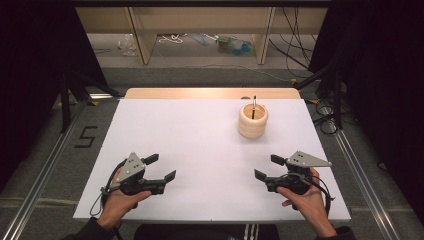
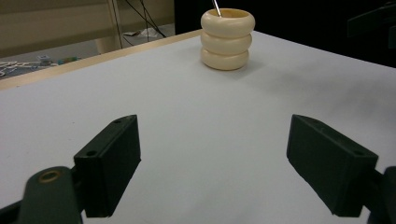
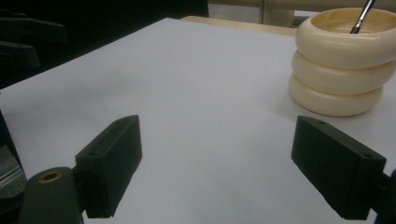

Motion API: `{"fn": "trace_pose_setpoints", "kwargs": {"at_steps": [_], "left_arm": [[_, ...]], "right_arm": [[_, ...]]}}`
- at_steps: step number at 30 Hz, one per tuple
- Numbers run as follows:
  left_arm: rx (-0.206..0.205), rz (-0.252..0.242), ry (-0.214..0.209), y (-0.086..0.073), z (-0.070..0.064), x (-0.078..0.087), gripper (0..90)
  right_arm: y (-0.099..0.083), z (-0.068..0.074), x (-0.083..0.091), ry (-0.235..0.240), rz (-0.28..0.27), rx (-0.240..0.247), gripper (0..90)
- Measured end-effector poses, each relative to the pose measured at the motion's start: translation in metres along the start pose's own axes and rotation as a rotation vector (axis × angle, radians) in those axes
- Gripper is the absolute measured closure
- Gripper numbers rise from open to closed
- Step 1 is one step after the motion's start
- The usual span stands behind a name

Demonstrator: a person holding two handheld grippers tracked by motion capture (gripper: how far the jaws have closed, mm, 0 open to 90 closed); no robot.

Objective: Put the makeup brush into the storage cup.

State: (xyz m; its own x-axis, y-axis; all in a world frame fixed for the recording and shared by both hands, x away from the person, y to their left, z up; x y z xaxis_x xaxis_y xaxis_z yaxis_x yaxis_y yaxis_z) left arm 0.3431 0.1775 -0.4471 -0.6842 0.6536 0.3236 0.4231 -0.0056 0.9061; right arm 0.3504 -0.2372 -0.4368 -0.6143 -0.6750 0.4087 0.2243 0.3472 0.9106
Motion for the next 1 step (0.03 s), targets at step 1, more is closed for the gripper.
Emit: {"fn": "trace_pose_setpoints", "kwargs": {"at_steps": [1], "left_arm": [[0.000,0.002,-0.001,-0.0001,-0.0004,-0.0003,17.7]], "right_arm": [[0.0000,0.0000,0.0000,0.000,0.000,0.000,16.8]]}}
Point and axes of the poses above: each handheld gripper's, and its own axes: x roughly backward along the jaws, y roughly out of its top, z roughly to its left, the point moved 2 cm from there along -x, roughly forward along the jaws, and after that the axes turned 14 degrees about x, right-handed, at the moved point
